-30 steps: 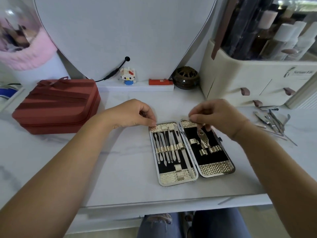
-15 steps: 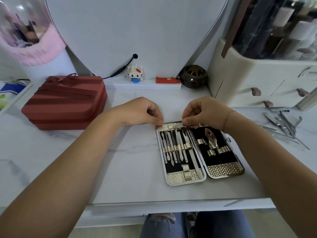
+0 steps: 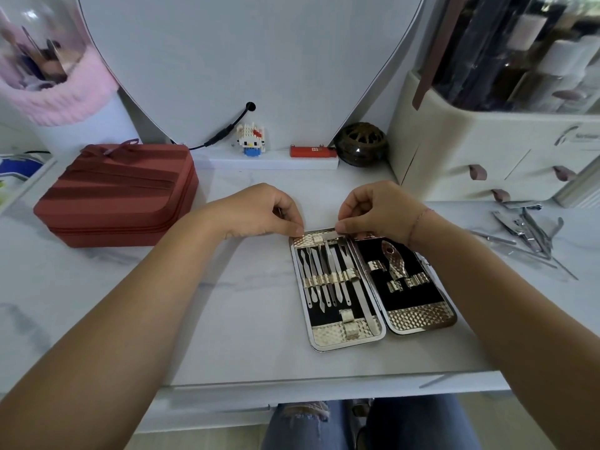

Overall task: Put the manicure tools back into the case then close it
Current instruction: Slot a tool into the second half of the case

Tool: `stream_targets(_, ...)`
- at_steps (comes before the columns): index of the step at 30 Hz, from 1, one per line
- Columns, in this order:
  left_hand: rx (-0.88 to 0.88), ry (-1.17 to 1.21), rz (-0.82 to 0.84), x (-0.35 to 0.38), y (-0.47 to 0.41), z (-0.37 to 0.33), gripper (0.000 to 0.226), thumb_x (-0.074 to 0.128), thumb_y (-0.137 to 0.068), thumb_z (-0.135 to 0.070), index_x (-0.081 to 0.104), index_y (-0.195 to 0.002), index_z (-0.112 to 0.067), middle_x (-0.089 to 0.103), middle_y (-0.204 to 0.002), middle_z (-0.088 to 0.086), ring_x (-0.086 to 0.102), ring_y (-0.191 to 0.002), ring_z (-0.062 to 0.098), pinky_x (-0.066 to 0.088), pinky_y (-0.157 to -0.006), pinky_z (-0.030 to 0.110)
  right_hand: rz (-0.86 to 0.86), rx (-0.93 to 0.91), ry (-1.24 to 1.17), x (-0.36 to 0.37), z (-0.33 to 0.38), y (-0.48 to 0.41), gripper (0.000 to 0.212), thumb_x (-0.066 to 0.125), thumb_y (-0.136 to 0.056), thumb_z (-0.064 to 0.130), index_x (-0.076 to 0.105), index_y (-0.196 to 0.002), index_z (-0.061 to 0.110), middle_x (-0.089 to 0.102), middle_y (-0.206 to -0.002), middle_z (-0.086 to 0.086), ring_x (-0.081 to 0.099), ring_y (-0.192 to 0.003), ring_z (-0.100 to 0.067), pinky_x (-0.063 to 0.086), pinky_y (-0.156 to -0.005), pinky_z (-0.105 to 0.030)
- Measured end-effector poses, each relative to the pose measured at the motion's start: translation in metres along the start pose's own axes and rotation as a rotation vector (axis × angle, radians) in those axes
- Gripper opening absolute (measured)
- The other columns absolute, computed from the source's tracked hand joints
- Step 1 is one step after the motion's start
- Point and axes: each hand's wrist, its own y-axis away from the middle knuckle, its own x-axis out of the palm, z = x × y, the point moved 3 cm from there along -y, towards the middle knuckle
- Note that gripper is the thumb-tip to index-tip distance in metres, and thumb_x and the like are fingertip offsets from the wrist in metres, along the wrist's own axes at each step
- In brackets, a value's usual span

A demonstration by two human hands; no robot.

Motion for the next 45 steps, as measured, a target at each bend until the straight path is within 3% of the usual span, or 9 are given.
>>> stream_targets(7, 0.005, 0.002, -0.008, 0.001, 0.001, -0.001, 0.005, 0.077, -0.077, -0.021, 0.072, -0.077, -0.022, 0.063, -0.064, -0.015, 0.05, -0.051, -0.009, 0.036, -0.049, 0.004, -0.146, -0.094, 0.319, 0.003, 0.008, 0.009, 0.018, 0.081, -0.067, 0.03, 0.069, -0.076, 0.019, 0.055, -0.066, 0.012, 0.048, -0.059, -0.003, 0.04, -0.057, -0.018)
stream_targets(12, 0.001, 0.009, -0.002, 0.0, 0.001, 0.0, 0.005, 0.077, -0.077, -0.022, 0.072, -0.076, -0.023, 0.065, -0.069, -0.013, 0.051, -0.054, -0.01, 0.038, -0.054, 0.004, -0.195, -0.115, 0.283, -0.024, 0.0, 0.018, 0.016, 0.078, -0.07, 0.03, 0.072, -0.081, 0.019, 0.067, -0.076, 0.002, 0.062, -0.074, -0.022, 0.051, -0.071, -0.027)
stream_targets(17, -0.004, 0.001, 0.001, 0.001, 0.001, -0.001, 0.004, 0.077, -0.077, -0.023, 0.073, -0.078, -0.023, 0.067, -0.073, -0.012, 0.053, -0.059, -0.006, 0.04, -0.061, 0.01, -0.136, -0.106, 0.292, -0.031, -0.012, 0.023, 0.015, 0.079, -0.07, 0.029, 0.074, -0.083, 0.024, 0.07, -0.077, -0.002, 0.058, -0.062, -0.003, 0.045, -0.061, -0.007)
stream_targets(19, -0.007, -0.001, 0.002, 0.001, 0.002, -0.001, 0.005, 0.077, -0.077, -0.023, 0.073, -0.078, -0.023, 0.067, -0.073, -0.012, 0.053, -0.059, -0.005, 0.041, -0.061, 0.01, -0.1, -0.109, 0.31, -0.028, -0.012, 0.022, 0.015, 0.079, -0.069, 0.028, 0.074, -0.083, 0.025, 0.07, -0.076, 0.001, 0.057, -0.061, 0.001, 0.044, -0.06, -0.005)
stream_targets(27, -0.011, 0.015, 0.007, 0.0, 0.001, 0.0, 0.005, 0.077, -0.076, -0.023, 0.073, -0.078, -0.022, 0.067, -0.073, -0.01, 0.052, -0.057, -0.008, 0.041, -0.059, 0.006, -0.079, -0.176, 0.369, -0.018, -0.009, 0.017, 0.008, 0.077, -0.072, 0.02, 0.073, -0.077, 0.024, 0.071, -0.078, 0.005, 0.062, -0.071, -0.003, 0.048, -0.065, -0.009)
stream_targets(32, -0.014, 0.018, -0.002, 0.001, 0.001, 0.0, 0.005, 0.078, -0.076, -0.022, 0.073, -0.078, -0.02, 0.066, -0.07, -0.013, 0.052, -0.055, -0.01, 0.038, -0.054, 0.004, -0.109, -0.252, 0.496, -0.013, -0.004, 0.017, 0.008, 0.076, -0.073, 0.02, 0.074, -0.08, 0.024, 0.069, -0.077, 0.009, 0.06, -0.07, -0.001, 0.041, -0.066, -0.004)
stream_targets(39, -0.015, 0.027, -0.011, 0.001, 0.001, -0.001, 0.005, 0.078, -0.076, -0.02, 0.072, -0.076, -0.02, 0.064, -0.065, -0.014, 0.05, -0.051, -0.01, 0.037, -0.051, 0.004, -0.151, -0.285, 0.553, -0.003, -0.003, 0.026, 0.016, 0.068, -0.081, 0.016, 0.074, -0.096, 0.02, 0.07, -0.09, 0.003, 0.059, -0.079, -0.009, 0.047, -0.081, -0.022)
stream_targets(42, -0.015, 0.025, -0.011, 0.001, 0.003, -0.002, 0.004, 0.077, -0.077, -0.019, 0.073, -0.077, -0.02, 0.064, -0.064, -0.014, 0.05, -0.049, -0.01, 0.036, -0.049, 0.003, -0.226, -0.256, 0.502, 0.003, -0.007, 0.041, 0.029, 0.062, -0.086, 0.022, 0.065, -0.115, 0.02, 0.065, -0.097, 0.004, 0.056, -0.085, -0.006, 0.037, -0.079, -0.006)
stream_targets(45, -0.014, 0.025, -0.011, 0.001, 0.003, -0.003, 0.004, 0.077, -0.077, -0.019, 0.073, -0.077, -0.019, 0.064, -0.063, -0.015, 0.05, -0.049, -0.01, 0.036, -0.049, 0.003, -0.29, -0.209, 0.443, 0.006, -0.014, 0.055, 0.03, 0.054, -0.091, 0.025, 0.063, -0.119, 0.018, 0.058, -0.102, 0.005, 0.051, -0.088, -0.005, 0.032, -0.076, 0.003)
